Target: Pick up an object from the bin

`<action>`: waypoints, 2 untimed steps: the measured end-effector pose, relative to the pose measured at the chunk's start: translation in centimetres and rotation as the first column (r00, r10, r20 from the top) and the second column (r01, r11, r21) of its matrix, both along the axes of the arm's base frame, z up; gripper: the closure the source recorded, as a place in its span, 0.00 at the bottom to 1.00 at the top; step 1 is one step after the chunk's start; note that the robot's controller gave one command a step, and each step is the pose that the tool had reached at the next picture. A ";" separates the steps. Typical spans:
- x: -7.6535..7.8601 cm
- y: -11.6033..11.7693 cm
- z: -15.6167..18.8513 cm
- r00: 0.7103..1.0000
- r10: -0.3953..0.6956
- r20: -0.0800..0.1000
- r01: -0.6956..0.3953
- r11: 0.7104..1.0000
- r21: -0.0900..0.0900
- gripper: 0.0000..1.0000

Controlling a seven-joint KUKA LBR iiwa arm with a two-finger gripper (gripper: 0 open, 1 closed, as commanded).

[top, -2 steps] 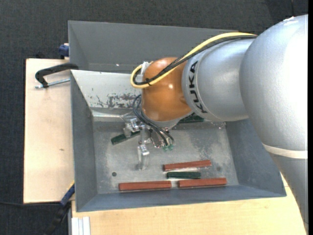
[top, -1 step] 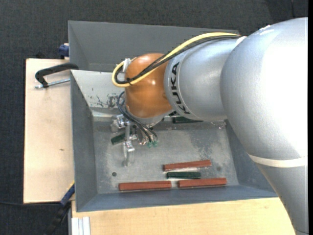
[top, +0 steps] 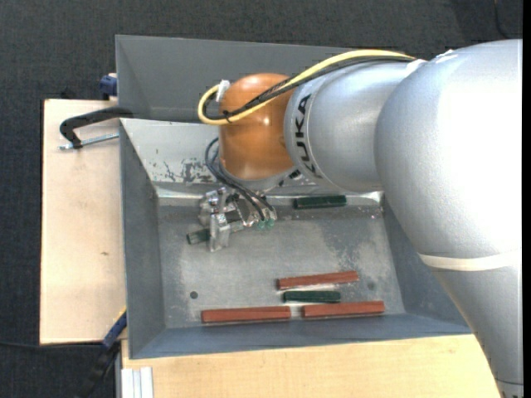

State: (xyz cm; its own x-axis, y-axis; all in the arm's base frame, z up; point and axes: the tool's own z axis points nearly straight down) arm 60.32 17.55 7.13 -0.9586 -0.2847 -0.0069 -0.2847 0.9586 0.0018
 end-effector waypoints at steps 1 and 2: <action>0.0 0.0 0.0 1.000 0.000 0.000 0.000 1.000 0.000 1.00; -1.1 -1.0 4.0 1.000 0.002 -0.003 -0.002 1.000 -0.001 1.00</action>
Offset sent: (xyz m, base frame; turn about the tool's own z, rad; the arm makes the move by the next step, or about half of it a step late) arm -0.0130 -0.0137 0.0504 -0.0022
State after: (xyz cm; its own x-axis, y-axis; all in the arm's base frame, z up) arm 59.24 16.56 11.17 -0.9581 -0.2864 -0.0038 -0.2864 0.9581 0.0017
